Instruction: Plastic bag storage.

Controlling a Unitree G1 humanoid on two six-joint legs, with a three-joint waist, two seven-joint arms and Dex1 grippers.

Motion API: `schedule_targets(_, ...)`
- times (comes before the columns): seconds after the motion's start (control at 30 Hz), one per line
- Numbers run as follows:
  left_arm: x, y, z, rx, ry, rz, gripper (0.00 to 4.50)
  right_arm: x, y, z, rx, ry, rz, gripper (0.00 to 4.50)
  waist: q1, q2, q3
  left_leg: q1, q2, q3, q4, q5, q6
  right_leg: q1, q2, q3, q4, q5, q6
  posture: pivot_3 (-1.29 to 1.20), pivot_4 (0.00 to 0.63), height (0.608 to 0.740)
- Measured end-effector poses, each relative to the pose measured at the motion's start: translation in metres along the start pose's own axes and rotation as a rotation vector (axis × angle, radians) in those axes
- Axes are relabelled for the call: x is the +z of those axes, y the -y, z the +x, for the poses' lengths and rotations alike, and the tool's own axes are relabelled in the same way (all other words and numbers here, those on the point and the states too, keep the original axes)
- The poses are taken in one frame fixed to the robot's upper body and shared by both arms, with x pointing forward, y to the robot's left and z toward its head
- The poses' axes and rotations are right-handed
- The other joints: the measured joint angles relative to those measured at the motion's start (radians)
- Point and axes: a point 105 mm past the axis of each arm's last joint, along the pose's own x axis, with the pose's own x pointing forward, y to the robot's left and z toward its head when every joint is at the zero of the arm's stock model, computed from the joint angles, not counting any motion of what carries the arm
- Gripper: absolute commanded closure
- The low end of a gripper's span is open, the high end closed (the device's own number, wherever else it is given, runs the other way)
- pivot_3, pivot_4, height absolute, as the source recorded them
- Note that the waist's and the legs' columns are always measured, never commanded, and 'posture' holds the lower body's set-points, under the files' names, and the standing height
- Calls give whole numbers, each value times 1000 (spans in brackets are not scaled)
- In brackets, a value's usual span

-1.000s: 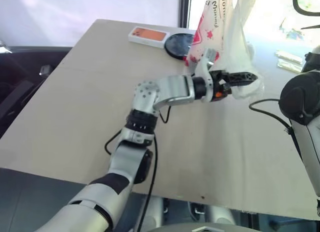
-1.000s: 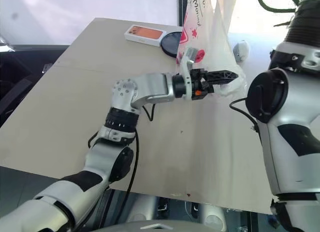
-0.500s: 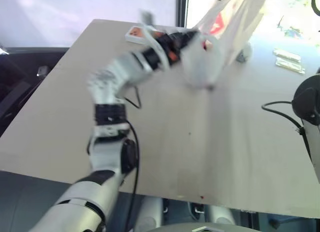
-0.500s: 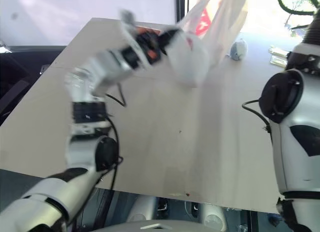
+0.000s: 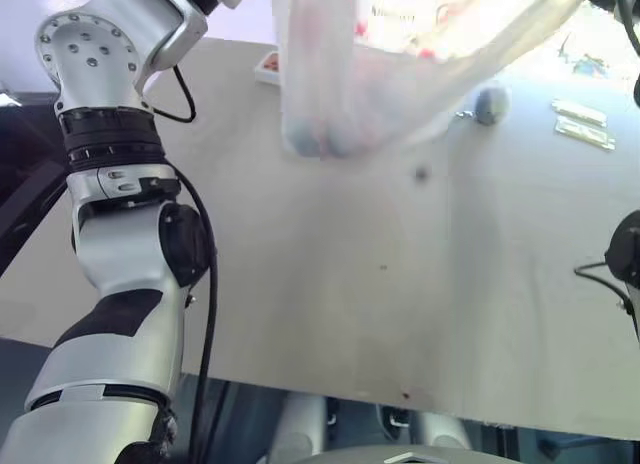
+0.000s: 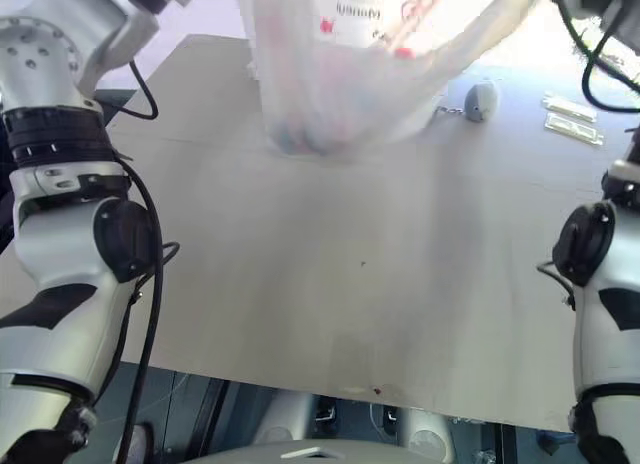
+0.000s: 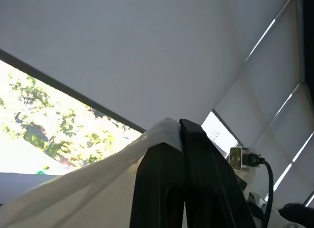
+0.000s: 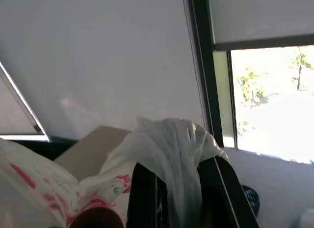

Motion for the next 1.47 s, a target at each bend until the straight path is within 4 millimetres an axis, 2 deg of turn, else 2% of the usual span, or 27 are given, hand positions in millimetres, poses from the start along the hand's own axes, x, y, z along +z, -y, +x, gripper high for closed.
schedule_targets(0.1, -28, -31, -20, 105, -76, 32, 4448, -27, -5, -17, 5, -57, -34, 4500, -6, 0, 0, 0, 1, 1, 0, 0, 0, -1, 1, 0, 1, 0, 0, 0, 150, 740)
schedule_targets(0.2, -59, -52, -40, 183, -190, 129, 4448, -57, 2, -33, -53, -119, -42, 4500, -9, 0, 0, 0, 1, 3, 1, 0, 0, -2, 1, 1, 1, 0, 0, 0, 150, 740)
schedule_targets(0.27, -72, -54, -48, 198, -238, 180, 4448, -78, -1, -46, -58, -174, -83, 4500, -8, 0, 0, 0, 1, 3, 1, 0, 0, -1, 0, 2, 1, 0, 0, 0, 150, 740)
schedule_targets(0.4, -109, -46, -76, 178, -344, 286, 4448, -136, -17, -82, -2, -364, -189, 4500, -5, 1, -2, 4, 1, 2, 0, 0, 0, 1, 0, 3, 1, 0, 0, 0, 150, 740)
schedule_targets(0.43, -131, -50, -91, 202, -384, 269, 4448, -159, -26, -94, 35, -432, -200, 4500, -3, 1, -1, 5, 1, 2, 0, 0, 0, 3, 0, 3, 0, 0, 0, 0, 150, 740)
schedule_targets(0.5, -154, -51, -103, 221, -409, 263, 4448, -178, -34, -106, 62, -478, -233, 4500, -3, 1, -1, 5, 2, 2, 2, 0, 0, 3, 1, 4, 1, 0, 0, 0, 150, 740)
schedule_targets(0.57, -180, -48, -121, 243, -443, 313, 4448, -209, -39, -125, 75, -562, -336, 4500, 0, 0, -1, 11, 2, 2, 2, 0, 0, 9, 1, 4, 0, -1, 0, 0, 150, 740)
schedule_targets(0.6, -187, -49, -127, 261, -455, 322, 4494, -221, -38, -131, 77, -594, -353, 4229, 1, -1, -1, 14, 2, 2, 2, 0, 0, 12, 1, 5, 0, -1, 1, 0, 150, 740)
schedule_targets(0.67, -191, -45, -132, 257, -452, 348, 4500, -229, -36, -135, 65, -579, -387, 3637, 1, -1, -1, 17, 2, 2, 3, 0, 0, 14, 1, 6, 0, -3, 4, 0, 150, 740)
schedule_targets(0.7, -191, -40, -133, 241, -447, 367, 4500, -229, -34, -136, 56, -558, -401, 3168, 1, -1, -2, 19, 2, 2, 3, 0, 0, 16, 1, 6, 1, -3, 4, 0, 150, 740)
schedule_targets(0.73, -191, -34, -134, 212, -431, 387, 4252, -230, -33, -140, 54, -538, -428, 2815, 1, -1, -3, 21, 2, 2, 3, 0, 0, 18, 2, 5, 1, -3, 4, 0, 150, 740)
schedule_targets(0.8, -192, -32, -144, 208, -424, 406, 3688, -235, -33, -151, 63, -541, -432, 1966, 1, -1, -3, 22, 2, 2, 2, 0, 0, 19, 2, 6, 1, -3, 4, 0, 150, 740)
schedule_targets(0.87, -193, -36, -161, 230, -434, 402, 2826, -237, -34, -162, 68, -548, -420, 1054, 0, -1, -3, 22, 3, 2, 2, 0, 0, 19, 3, 6, 1, -3, 3, 0, 150, 740)
schedule_targets(0.93, -194, -36, -189, 241, -485, 443, 1891, -227, -39, -177, 84, -505, -363, 53, -1, -1, -3, 22, 4, 2, 2, 0, 0, 19, 3, 6, 0, -2, 1, 0, 150, 740)
schedule_targets(1.0, -191, -36, -208, 246, -515, 486, 808, -212, -48, -189, 124, -447, -304, 0, 2, -1, -4, 21, 4, 1, 2, -1, 0, 19, 3, 5, 0, -3, 2, 0, 150, 740)
schedule_targets(1.07, -190, -34, -222, 242, -535, 524, 17, -203, -61, -205, 192, -437, -261, 0, 8, -1, -4, 21, 3, 0, 2, -1, 1, 20, 2, 4, -2, -3, 3, 0, 150, 740)
schedule_targets(1.13, -191, -35, -240, 270, -567, 537, 17, -202, -68, -225, 228, -475, -230, 0, 10, -1, -6, 21, 3, -2, 1, -2, 2, 22, 1, 1, -5, -4, 3, 0, 150, 740)
schedule_targets(1.23, -198, -34, -261, 300, -610, 518, 17, -201, -62, -249, 196, -528, -264, 0, 6, -4, -11, 22, 4, -3, 1, -6, 6, 24, 1, 0, -9, -4, 3, 0, 150, 740)
schedule_targets(1.37, -192, -37, -274, 362, -609, 499, 17, -211, -38, -275, 85, -605, -383, 0, 5, -6, -15, 22, 4, -5, 1, -8, 3, 26, 0, -2, -11, -6, 0, 0, 150, 740)
schedule_targets(1.47, -187, -38, -275, 378, -599, 499, 17, -222, -23, -281, 46, -626, -434, 0, 4, -2, -18, 22, 4, -5, 1, -8, 3, 26, -1, -2, -12, -6, 0, 0, 150, 740)
